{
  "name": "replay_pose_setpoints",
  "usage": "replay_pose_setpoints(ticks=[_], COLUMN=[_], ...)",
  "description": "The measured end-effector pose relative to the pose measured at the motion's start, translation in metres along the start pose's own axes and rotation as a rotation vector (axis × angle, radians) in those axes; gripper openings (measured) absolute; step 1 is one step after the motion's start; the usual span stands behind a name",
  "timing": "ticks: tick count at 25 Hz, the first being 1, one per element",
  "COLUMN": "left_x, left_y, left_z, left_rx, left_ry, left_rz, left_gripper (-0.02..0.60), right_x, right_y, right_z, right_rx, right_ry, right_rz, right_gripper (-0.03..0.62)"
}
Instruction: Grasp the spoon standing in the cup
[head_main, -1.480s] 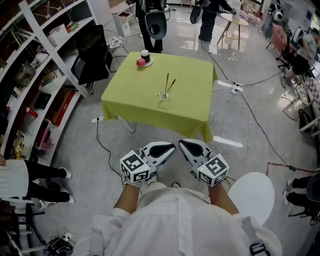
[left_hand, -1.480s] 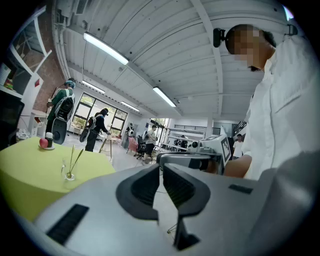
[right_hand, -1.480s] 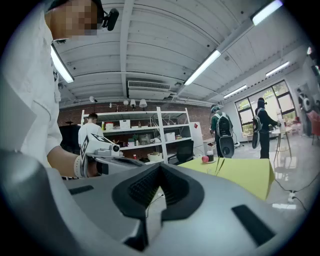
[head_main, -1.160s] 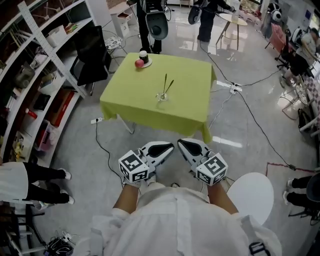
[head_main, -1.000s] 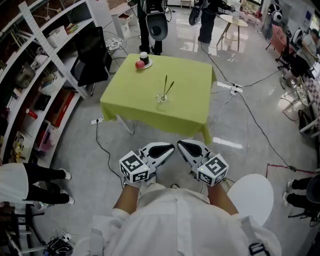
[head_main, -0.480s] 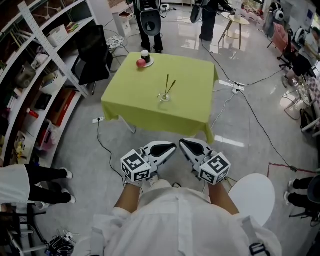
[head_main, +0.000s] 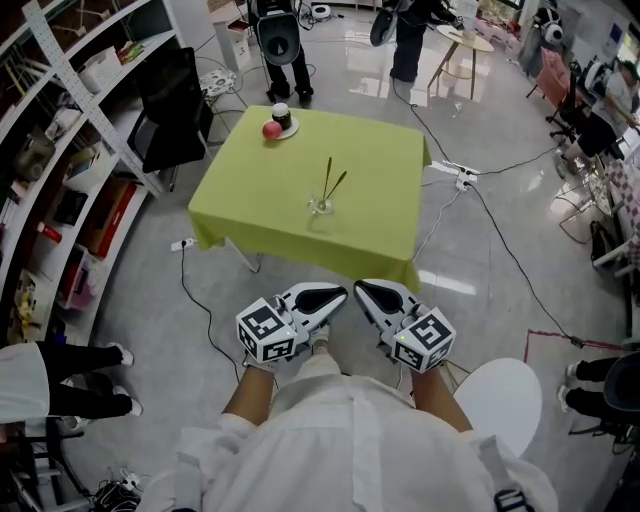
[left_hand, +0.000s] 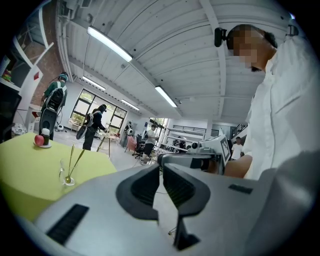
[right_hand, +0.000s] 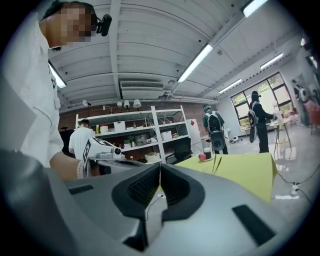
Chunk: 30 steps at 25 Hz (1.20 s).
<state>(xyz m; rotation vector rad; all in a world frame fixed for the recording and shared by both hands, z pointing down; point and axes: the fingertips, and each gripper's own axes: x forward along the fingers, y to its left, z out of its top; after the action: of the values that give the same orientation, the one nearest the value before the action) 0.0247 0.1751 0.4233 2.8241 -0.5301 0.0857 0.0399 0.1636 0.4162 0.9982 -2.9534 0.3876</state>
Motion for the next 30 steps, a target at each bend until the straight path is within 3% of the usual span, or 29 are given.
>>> replay_pose_setpoints(ticks=[6, 16, 30], left_x=[0.015, 0.028, 0.025], left_y=[0.057, 0.158, 0.215], left_z=[0.014, 0.042, 0.045], left_rx=[-0.015, -0.009, -0.032], left_ry=[0.004, 0.025, 0.065], left_rz=[-0.029, -0.048, -0.106], left_gripper=[0.025, 0.025, 0.025], right_x=[0.037, 0.115, 0.166], right_y=[-0.045, -0.101, -0.131], right_z=[0.008, 0.026, 0.026], right_rx=[0.030, 0.036, 0.052], right_ry=[0.015, 0.036, 0.076], right_rz=[-0.038, -0.032, -0.099], right_gripper=[0.008, 0.008, 0.009])
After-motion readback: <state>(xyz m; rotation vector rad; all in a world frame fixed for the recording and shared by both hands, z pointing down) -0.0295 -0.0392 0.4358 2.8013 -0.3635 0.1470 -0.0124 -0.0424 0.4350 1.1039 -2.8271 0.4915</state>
